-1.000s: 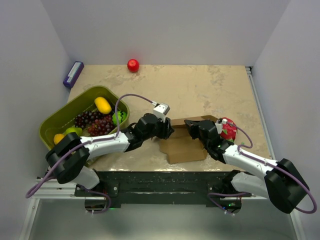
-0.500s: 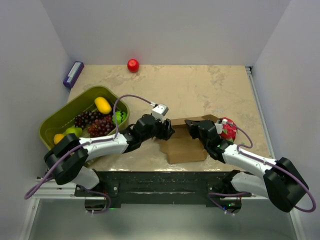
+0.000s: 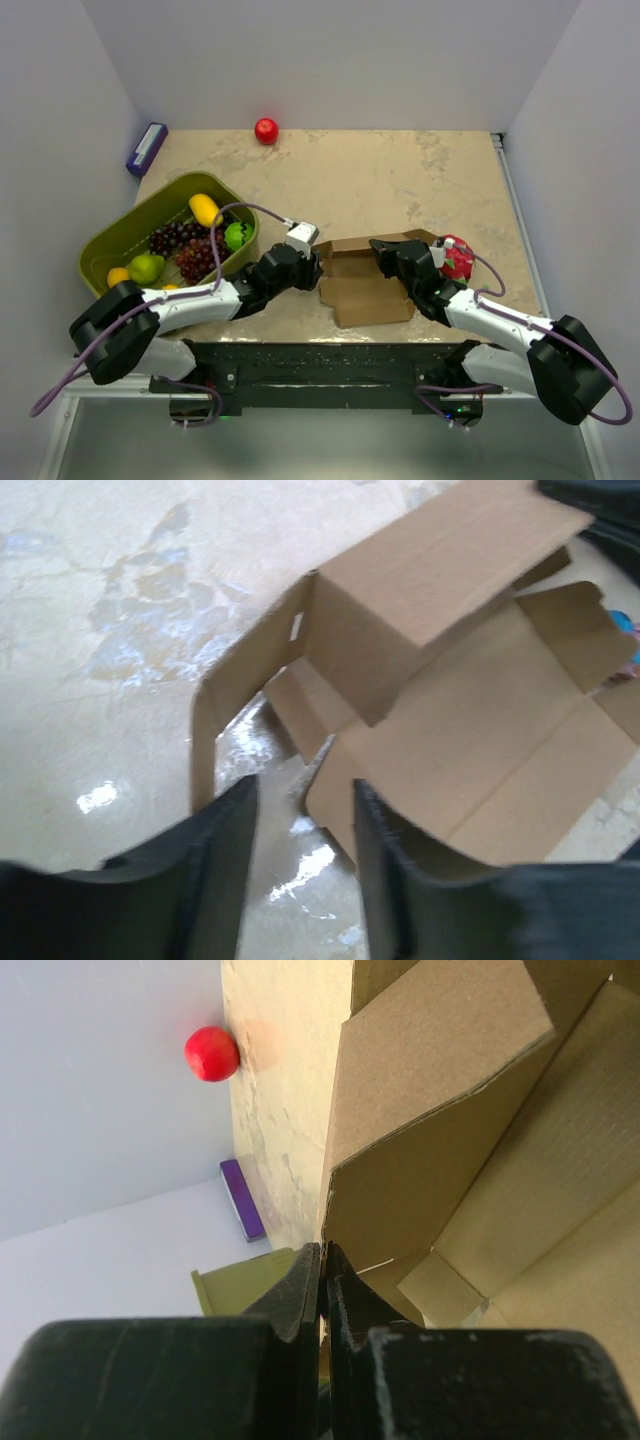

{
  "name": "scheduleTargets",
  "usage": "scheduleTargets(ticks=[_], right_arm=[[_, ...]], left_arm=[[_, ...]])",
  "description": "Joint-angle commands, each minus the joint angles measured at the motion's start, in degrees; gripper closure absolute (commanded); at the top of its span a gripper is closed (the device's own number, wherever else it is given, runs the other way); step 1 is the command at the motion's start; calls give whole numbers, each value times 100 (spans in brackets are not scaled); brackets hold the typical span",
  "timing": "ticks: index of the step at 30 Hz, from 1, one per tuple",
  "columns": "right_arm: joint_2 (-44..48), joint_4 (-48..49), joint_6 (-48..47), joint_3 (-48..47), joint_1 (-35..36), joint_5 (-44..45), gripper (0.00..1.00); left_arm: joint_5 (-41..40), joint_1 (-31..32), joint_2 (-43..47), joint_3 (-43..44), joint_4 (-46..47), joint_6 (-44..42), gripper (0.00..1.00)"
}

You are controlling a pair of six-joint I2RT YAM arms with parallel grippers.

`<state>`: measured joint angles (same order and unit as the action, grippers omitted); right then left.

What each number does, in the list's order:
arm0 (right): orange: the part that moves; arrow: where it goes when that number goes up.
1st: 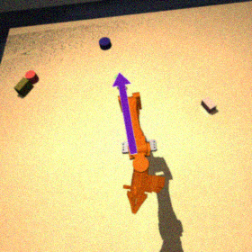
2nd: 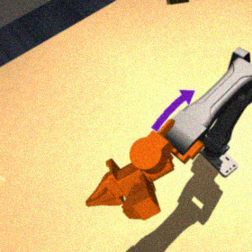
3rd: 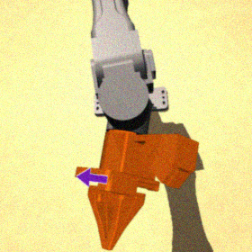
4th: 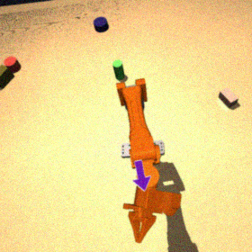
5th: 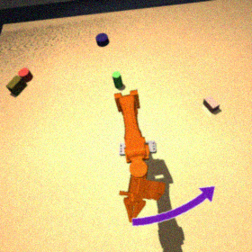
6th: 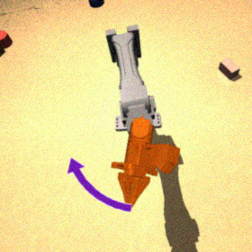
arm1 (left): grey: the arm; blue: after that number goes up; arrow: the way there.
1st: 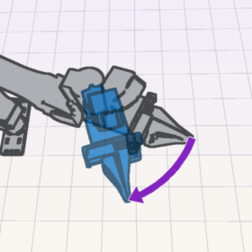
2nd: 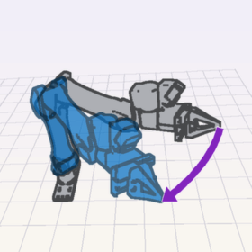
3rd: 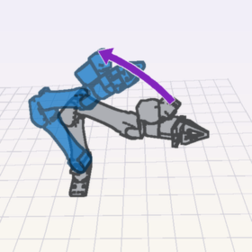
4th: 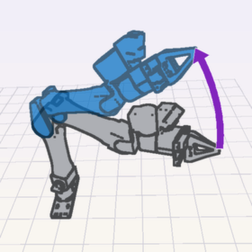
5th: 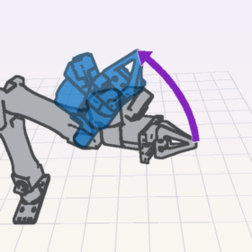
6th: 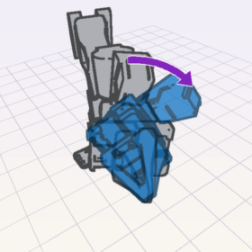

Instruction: Fold the paper box

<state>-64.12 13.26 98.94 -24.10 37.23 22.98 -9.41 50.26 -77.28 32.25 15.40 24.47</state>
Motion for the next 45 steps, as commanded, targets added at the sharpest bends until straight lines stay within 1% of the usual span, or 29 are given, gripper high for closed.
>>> scheduleTargets(ticks=[1,6,15,21,30,45], right_arm=[[66,-16,-138,2,30,163,100],[84,-16,-146,2,30,154,100],[49,10,-155,10,38,110,100],[40,10,-164,19,30,119,100],[-118,98,-155,28,30,57,100],[-215,142,-146,28,38,22,100]], left_arm=[[-737,-34,-252,132,-37,-83,60],[-791,-34,-780,361,7,-100,69],[-914,-34,-1500,782,69,-109,73],[-703,-16,-1756,888,306,-74,73],[-615,133,-1668,1046,508,5,73],[-500,406,-2283,1302,640,172,73]])
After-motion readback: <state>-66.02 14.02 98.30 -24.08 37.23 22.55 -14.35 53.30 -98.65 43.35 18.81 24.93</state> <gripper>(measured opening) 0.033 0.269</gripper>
